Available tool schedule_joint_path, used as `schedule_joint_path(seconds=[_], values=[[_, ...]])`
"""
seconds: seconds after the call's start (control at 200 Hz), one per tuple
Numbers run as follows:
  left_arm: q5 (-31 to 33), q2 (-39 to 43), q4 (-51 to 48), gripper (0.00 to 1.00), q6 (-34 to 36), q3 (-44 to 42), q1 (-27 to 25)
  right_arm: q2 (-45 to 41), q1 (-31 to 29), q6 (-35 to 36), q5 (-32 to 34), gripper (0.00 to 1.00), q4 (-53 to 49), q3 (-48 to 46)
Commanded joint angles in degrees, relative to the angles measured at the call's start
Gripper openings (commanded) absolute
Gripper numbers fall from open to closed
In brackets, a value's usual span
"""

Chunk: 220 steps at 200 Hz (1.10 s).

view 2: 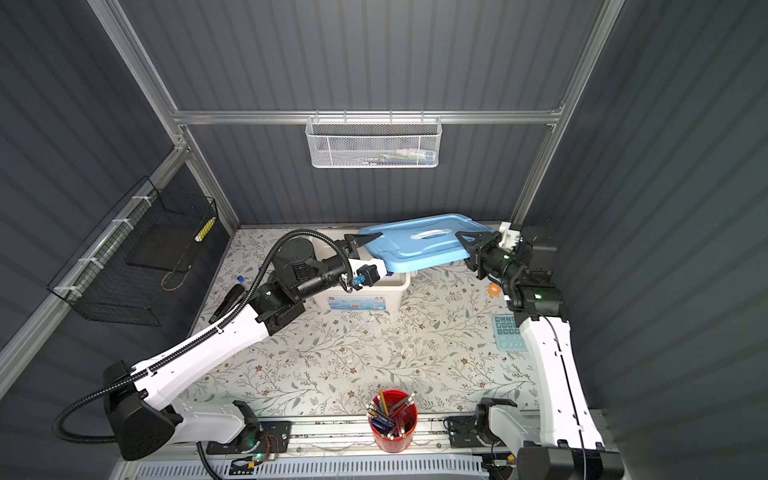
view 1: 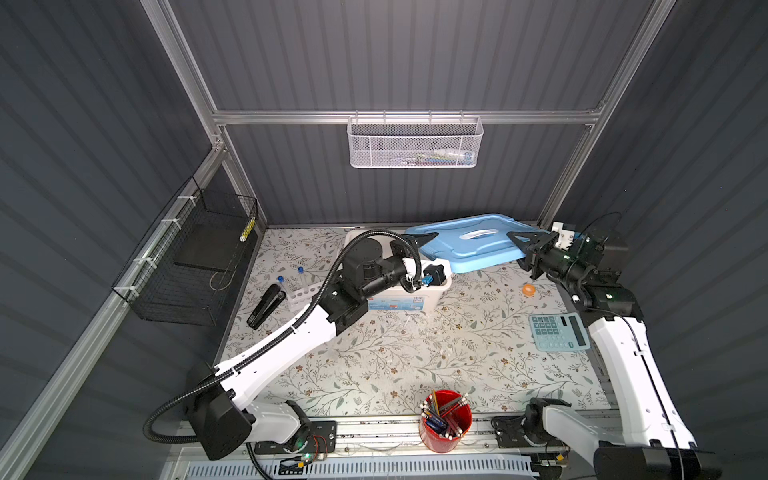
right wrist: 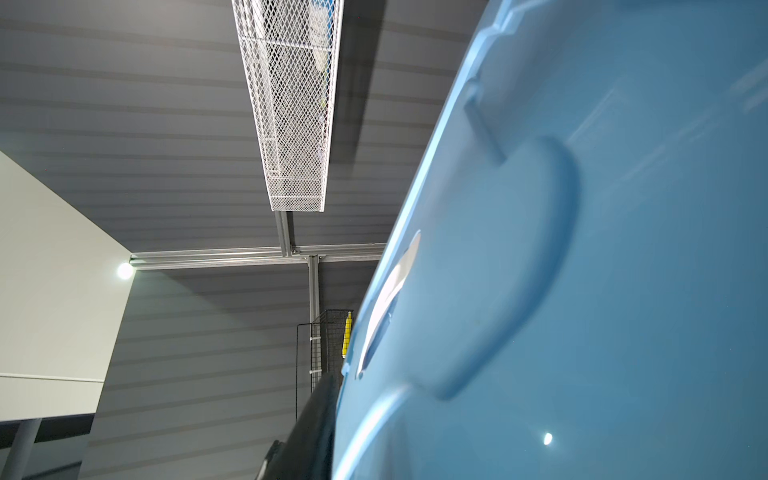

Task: Organize the chemistry lab equipment
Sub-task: 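Tilt the blue lid flat above the tub with both grippers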

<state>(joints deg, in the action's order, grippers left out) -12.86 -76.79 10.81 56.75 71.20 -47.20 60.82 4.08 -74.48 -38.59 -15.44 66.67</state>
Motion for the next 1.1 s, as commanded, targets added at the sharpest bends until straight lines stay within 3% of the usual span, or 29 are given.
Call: schedule_joint_path(seconds=[0.0, 0.125, 0.325, 0.525, 0.655, 0.745, 0.82, 0.87, 0.941, 1.096], values=[[-2.5, 1.51, 1.43, 0.85, -1.19, 1.54, -0.18, -0.52, -0.18, 0.91, -0.04, 0.21, 3.82, -0.04], [-3.29, 2.29, 1.42, 0.94, -2.6, 0.99, -0.19, -0.35, -0.12, 0.75, 0.41, 0.18, 4.73, -0.14], [-3.5, 4.57, 1.34, 0.96, -6.86, 0.12, -0.19, 0.94, -0.12, 0.73, 0.74, 0.15, 7.6, 1.21], [-2.41, 6.91, 3.49, 0.97, -18.14, -1.02, -0.53, 2.39, -0.12, 3.69, 2.16, 0.14, 8.02, 3.66], [2.1, 8.31, 4.84, 0.97, -27.51, -2.43, -0.56, 2.9, -0.21, 6.19, 2.99, 0.14, 8.25, 5.63], [11.44, 9.47, 3.49, 0.97, -37.33, -2.51, -0.23, 4.46, -0.68, 8.39, 3.23, 0.14, 8.63, 6.55], [17.85, 7.78, -4.61, 0.98, -49.81, 1.83, 3.3, 3.9, -1.71, 12.08, 4.36, 0.14, 8.03, 7.11], [15.42, 5.58, -10.72, 0.98, -60.69, 5.42, 8.88, 3.61, -2.57, 14.71, 5.36, 0.14, 7.78, 7.08], [6.26, 2.78, -13.81, 0.95, -73.96, 7.46, 16.51, 3.61, -3.9, 17.99, 6.46, 0.14, 7.98, 6.91], [-4.2, -1.2, -9.48, 0.9, -91.55, 6.69, 22.92, 1.07, -7.74, 25.0, 9.64, 0.14, 7.72, 6.54]])
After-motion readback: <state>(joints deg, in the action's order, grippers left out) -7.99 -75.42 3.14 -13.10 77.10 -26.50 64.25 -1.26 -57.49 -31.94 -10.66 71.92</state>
